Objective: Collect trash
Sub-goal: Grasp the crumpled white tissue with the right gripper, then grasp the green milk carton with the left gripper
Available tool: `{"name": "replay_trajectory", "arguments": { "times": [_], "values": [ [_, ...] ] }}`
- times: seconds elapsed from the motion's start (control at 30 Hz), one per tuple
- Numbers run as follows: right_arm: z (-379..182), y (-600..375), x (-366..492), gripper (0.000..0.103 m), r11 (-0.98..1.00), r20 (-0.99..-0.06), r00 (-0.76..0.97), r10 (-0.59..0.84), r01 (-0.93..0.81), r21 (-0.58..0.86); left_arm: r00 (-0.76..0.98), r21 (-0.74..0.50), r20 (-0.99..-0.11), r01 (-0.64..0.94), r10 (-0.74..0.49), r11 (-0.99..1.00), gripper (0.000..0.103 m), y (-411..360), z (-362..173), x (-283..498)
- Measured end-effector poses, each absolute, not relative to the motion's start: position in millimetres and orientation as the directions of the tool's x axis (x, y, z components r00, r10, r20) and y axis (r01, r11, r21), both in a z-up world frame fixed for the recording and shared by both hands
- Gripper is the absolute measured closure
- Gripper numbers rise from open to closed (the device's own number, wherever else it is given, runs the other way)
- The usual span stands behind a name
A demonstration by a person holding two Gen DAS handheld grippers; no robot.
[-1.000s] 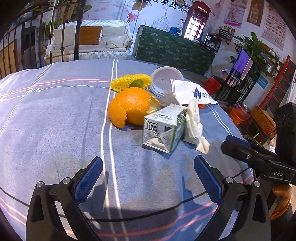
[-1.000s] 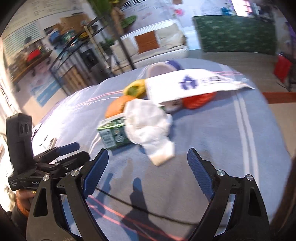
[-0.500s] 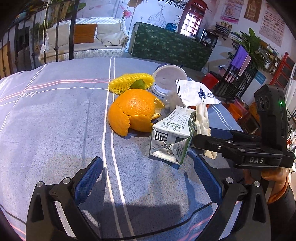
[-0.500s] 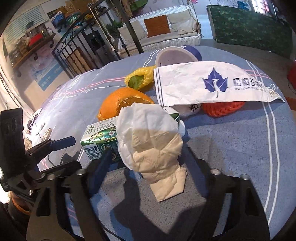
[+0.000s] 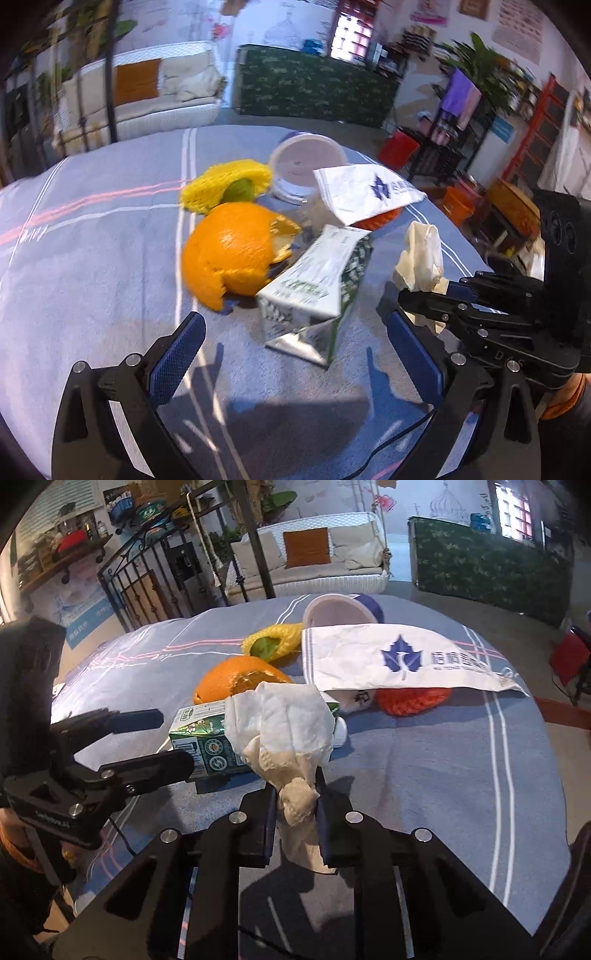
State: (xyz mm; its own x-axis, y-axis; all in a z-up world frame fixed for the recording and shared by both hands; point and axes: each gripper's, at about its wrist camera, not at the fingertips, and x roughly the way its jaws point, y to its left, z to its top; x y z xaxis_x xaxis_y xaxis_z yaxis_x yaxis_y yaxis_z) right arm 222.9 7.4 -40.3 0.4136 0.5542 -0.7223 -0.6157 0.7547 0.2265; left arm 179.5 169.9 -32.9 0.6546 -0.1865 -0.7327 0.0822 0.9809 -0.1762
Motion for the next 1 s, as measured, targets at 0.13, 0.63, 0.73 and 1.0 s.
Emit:
{"name": "replay_trajectory", "arguments": {
  "times": [0.13, 0.63, 0.73, 1.0],
  "values": [
    [-41, -14, 221, 0.084, 0.777, -0.723, 0.425, 0.545, -0.581, 0.243, 0.601, -0.132, -0.767, 0.196, -0.225, 0.972, 0.006, 155, -27, 197],
    [-47, -47, 205, 0.084, 0.815, -0.727, 0.432, 0.533, -0.491, 0.306, 0.417, -0.001, -0.895, 0.355, -0.159, 0.935, 0.023, 111, -54, 255],
    [-47, -51, 205, 0.084, 0.82, -0.726, 0.438, 0.53, -0.482, 0.309, 0.391, 0.022, -0.911, 0.36, -0.13, 0.933, 0.039, 106, -66, 256],
    [-49, -64, 200, 0.084, 0.825, -0.714, 0.451, 0.535, -0.461, 0.327, 0.438, -0.043, -0.881, 0.304, -0.18, 0.952, 0.051, 113, -66, 239]
  ]
}}
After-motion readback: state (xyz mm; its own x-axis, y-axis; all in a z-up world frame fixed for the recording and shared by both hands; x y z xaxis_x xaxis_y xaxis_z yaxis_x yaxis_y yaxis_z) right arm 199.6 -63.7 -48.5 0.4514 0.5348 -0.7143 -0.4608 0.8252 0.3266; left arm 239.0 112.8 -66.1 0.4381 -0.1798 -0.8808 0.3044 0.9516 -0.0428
